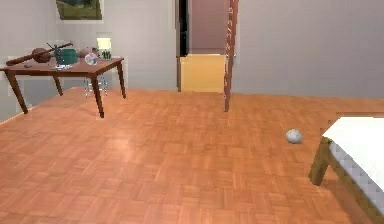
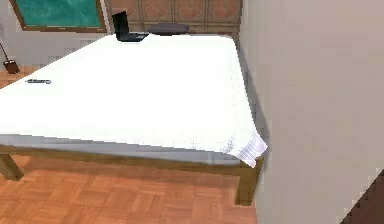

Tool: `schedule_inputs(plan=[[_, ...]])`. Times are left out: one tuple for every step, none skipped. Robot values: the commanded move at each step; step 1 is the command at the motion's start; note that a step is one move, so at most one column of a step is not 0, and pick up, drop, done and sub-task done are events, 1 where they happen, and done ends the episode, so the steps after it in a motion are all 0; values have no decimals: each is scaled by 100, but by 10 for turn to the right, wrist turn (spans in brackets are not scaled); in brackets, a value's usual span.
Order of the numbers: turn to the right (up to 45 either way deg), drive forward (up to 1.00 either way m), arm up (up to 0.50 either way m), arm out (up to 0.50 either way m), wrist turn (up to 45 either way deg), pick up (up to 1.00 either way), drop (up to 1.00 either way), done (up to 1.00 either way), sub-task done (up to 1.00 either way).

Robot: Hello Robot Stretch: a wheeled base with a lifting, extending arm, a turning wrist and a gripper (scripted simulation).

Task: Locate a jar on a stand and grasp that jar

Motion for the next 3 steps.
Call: schedule_inputs(plan=[[0, 100, 0, 0, 0, 0, 0, 0, 0], [30, 0, 0, 0, 0, 0, 0, 0, 0], [0, 100, 0, 0, 0, 0, 0, 0, 0]])
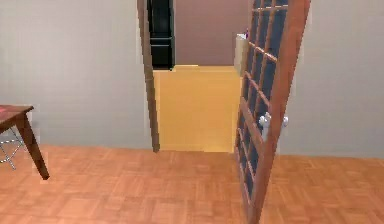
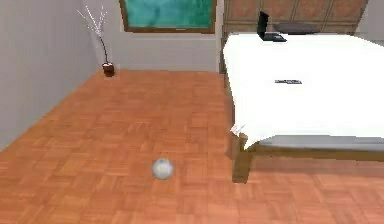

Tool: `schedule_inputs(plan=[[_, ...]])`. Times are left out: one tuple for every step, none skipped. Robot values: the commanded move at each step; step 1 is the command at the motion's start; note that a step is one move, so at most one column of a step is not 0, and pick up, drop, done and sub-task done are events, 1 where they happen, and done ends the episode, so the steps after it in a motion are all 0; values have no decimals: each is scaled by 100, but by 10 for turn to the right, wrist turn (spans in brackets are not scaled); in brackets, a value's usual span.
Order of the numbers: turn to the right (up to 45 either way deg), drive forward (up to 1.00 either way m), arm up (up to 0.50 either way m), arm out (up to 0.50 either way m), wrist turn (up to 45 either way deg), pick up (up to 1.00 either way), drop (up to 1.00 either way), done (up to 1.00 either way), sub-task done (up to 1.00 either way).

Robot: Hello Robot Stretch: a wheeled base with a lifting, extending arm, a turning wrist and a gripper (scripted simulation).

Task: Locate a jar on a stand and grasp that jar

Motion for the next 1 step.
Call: schedule_inputs(plan=[[0, 100, 0, 0, 0, 0, 0, 0, 0]])
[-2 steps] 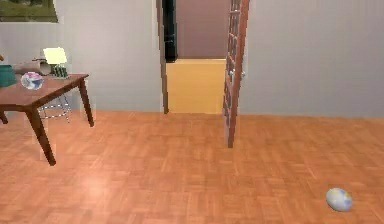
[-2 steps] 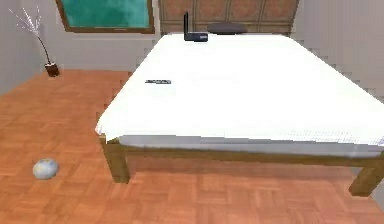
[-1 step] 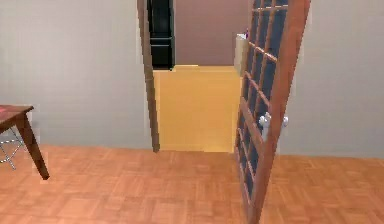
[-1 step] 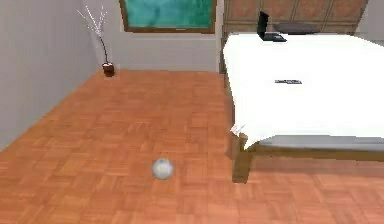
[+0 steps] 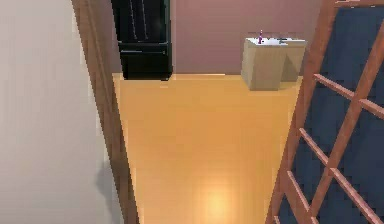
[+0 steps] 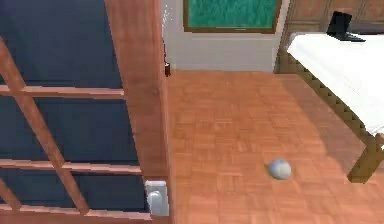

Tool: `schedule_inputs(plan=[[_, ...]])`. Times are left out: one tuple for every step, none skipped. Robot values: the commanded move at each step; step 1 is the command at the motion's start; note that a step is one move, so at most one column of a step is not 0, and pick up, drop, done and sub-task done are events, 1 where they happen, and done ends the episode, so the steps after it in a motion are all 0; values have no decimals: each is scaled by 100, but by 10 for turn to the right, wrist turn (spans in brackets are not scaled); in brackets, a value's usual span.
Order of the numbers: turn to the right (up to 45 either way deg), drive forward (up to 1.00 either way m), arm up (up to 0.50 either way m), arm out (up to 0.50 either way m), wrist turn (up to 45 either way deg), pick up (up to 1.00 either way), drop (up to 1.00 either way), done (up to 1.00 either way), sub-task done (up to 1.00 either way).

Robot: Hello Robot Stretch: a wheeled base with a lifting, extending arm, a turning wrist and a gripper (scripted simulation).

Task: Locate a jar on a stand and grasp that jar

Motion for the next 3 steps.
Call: schedule_inputs(plan=[[0, 100, 0, 0, 0, 0, 0, 0, 0], [120, 0, 0, 0, 0, 0, 0, 0, 0], [0, 5, 0, 0, 0, 0, 0, 0, 0]])
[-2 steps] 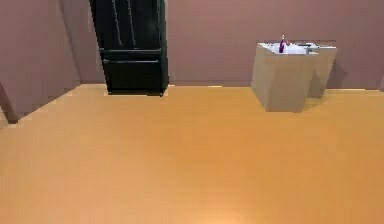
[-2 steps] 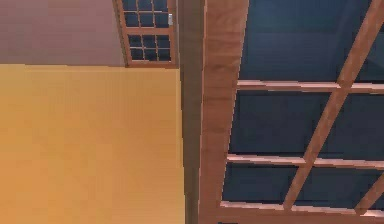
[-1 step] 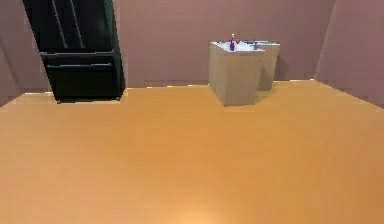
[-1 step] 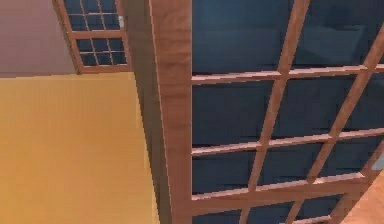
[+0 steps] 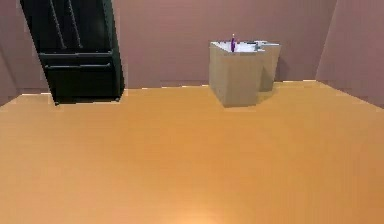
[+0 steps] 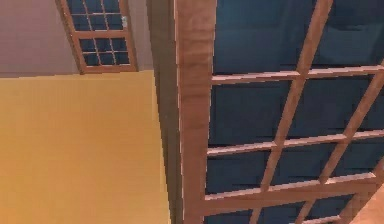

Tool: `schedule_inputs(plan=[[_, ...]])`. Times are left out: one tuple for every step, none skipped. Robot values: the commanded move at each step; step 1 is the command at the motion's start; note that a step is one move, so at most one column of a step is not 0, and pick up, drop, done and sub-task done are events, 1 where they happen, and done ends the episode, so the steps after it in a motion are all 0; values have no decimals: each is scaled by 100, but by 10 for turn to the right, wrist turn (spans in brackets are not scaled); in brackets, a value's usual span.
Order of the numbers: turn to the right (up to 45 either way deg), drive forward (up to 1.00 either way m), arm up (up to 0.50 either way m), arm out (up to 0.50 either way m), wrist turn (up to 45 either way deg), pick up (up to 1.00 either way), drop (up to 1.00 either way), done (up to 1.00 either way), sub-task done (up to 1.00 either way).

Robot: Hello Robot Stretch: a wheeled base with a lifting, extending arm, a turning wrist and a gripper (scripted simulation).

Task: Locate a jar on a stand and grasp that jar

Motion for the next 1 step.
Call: schedule_inputs(plan=[[-60, 0, 0, 0, 0, 0, 0, 0, 0]])
